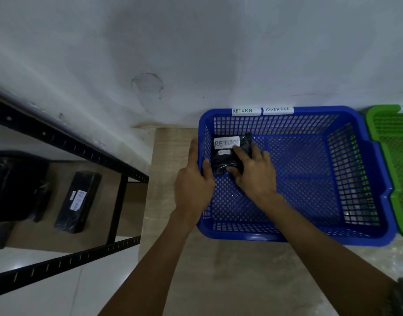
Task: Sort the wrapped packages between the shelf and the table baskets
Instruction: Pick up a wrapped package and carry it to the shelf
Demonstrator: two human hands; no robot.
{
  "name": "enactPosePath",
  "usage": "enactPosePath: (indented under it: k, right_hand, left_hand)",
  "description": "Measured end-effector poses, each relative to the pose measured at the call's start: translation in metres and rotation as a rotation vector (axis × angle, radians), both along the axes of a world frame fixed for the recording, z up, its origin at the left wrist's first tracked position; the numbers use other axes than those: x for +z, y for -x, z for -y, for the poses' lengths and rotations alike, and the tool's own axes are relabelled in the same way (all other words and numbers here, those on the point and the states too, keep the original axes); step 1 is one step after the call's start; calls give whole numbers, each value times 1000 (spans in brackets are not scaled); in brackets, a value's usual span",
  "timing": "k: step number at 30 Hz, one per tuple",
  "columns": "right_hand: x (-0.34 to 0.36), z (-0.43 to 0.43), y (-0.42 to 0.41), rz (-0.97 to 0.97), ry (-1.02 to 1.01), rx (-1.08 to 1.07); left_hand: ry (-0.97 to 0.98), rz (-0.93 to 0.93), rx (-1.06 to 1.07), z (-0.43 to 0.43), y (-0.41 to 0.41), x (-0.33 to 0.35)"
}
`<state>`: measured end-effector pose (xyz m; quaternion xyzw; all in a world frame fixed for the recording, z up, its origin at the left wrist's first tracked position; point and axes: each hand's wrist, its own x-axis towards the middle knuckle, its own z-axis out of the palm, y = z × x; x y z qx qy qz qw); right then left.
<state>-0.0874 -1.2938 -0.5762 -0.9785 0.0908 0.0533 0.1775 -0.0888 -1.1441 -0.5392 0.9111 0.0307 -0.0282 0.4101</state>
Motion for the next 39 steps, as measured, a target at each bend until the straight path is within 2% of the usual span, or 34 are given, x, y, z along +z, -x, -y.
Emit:
enactPosePath:
  k: [4, 8, 13, 15, 17, 20, 24, 29, 33, 39]
  right_hand:
    - [9, 3, 1, -144, 40, 73]
    - [20, 3, 6, -222, -91, 109]
    - [52, 2, 29, -107, -128, 116]
    - [74, 1, 44, -60, -128, 169]
    - [97, 0, 58, -57, -132, 232]
    - [131, -5, 78, -121, -118, 291]
    - [174, -15, 115, -153, -67, 368]
    - [214, -35, 187, -129, -46, 431]
    - [235, -65, 244, -135, -52, 501]
    - [282, -130, 292, -57, -61, 618]
  left_hand:
    - [-15, 10, -7, 0, -1, 1]
    - [-82, 10, -15, -1, -2, 3]
    - [-120, 46, -119, -10, -3, 16]
    - [-123, 35, -98, -16, -2, 31]
    - [-89, 11, -80, -22, 1, 51]
    - [-7, -79, -163, -37, 14, 89]
    - [-78, -163, -281, -65, 62, 134]
    - [9, -154, -208, -104, 151, 168]
    - [18, -102, -155, -135, 223, 181]
    - [-110, 27, -95, -202, 298, 229]
